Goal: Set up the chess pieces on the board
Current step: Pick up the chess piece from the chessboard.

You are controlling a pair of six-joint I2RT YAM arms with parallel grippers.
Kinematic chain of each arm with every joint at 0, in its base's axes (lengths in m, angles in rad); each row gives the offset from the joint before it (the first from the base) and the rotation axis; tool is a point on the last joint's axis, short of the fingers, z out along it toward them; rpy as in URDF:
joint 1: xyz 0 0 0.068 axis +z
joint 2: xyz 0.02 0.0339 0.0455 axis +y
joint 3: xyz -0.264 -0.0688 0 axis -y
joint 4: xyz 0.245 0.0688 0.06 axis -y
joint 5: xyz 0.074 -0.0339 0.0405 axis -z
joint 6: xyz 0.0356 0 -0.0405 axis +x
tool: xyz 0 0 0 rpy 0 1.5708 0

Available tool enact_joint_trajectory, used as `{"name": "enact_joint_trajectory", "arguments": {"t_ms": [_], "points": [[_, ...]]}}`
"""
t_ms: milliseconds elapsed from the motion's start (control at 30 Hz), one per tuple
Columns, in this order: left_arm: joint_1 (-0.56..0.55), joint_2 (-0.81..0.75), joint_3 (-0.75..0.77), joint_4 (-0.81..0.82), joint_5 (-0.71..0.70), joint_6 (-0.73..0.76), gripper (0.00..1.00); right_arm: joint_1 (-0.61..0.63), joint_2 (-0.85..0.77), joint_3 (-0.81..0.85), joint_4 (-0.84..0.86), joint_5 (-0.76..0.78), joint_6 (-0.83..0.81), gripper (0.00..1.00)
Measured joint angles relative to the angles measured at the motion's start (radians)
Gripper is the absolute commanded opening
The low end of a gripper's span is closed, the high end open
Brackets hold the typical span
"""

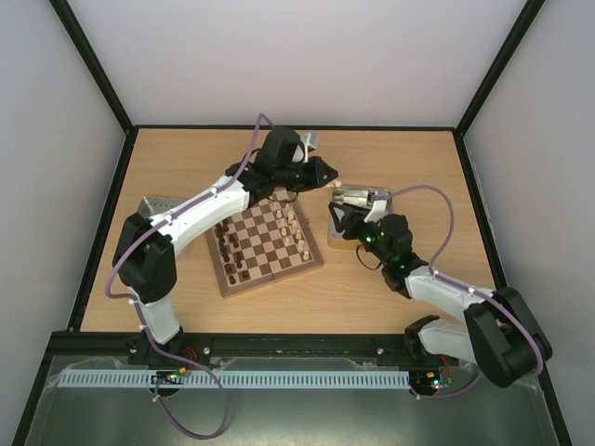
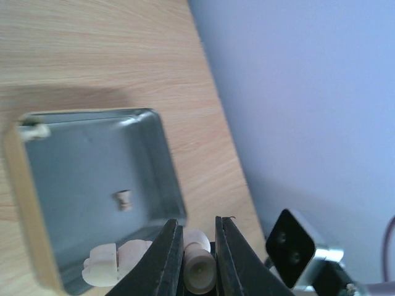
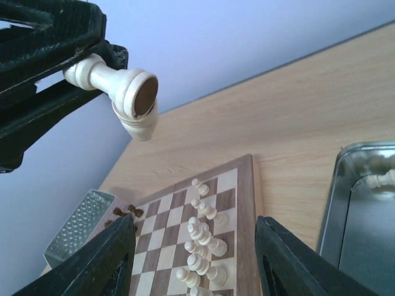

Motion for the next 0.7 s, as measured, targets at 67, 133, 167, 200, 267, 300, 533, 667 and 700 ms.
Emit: {"name": "enact_joint_trajectory", "arguments": {"t_ms": [67,133,167,200,267,300,533,667,700], "points": [[-0.022,-0.005,0.000,0.029,0.002,-0.035,0.10,0.000,-0.042,-0.043,0.049,0.020,-0.005,0.54],[-0.043,-0.007,0.000,0.053,0.003,-0.067,0.10,0.000,-0.079,-0.070,0.088,0.034,-0.010,0.54],[-0.050,-0.007,0.000,0.062,0.004,-0.077,0.10,0.000,-0.098,-0.082,0.111,0.040,-0.013,0.54],[-0.058,-0.007,0.000,0.067,0.004,-0.086,0.10,0.000,-0.112,-0.090,0.128,0.045,-0.015,0.54],[-0.075,-0.007,0.002,0.075,0.004,-0.101,0.10,0.000,-0.134,-0.101,0.163,0.056,-0.017,0.54],[-0.080,-0.006,0.003,0.079,0.004,-0.107,0.10,0.000,-0.140,-0.105,0.178,0.060,-0.017,0.53],[-0.103,-0.007,0.004,0.104,0.011,-0.140,0.10,0.000,-0.128,-0.108,0.269,0.086,-0.025,0.46],[-0.106,-0.006,0.004,0.114,0.021,-0.151,0.10,0.000,-0.094,-0.108,0.312,0.090,-0.034,0.39],[-0.106,-0.007,0.004,0.115,0.023,-0.153,0.10,0.000,-0.085,-0.108,0.319,0.090,-0.037,0.36]]}}
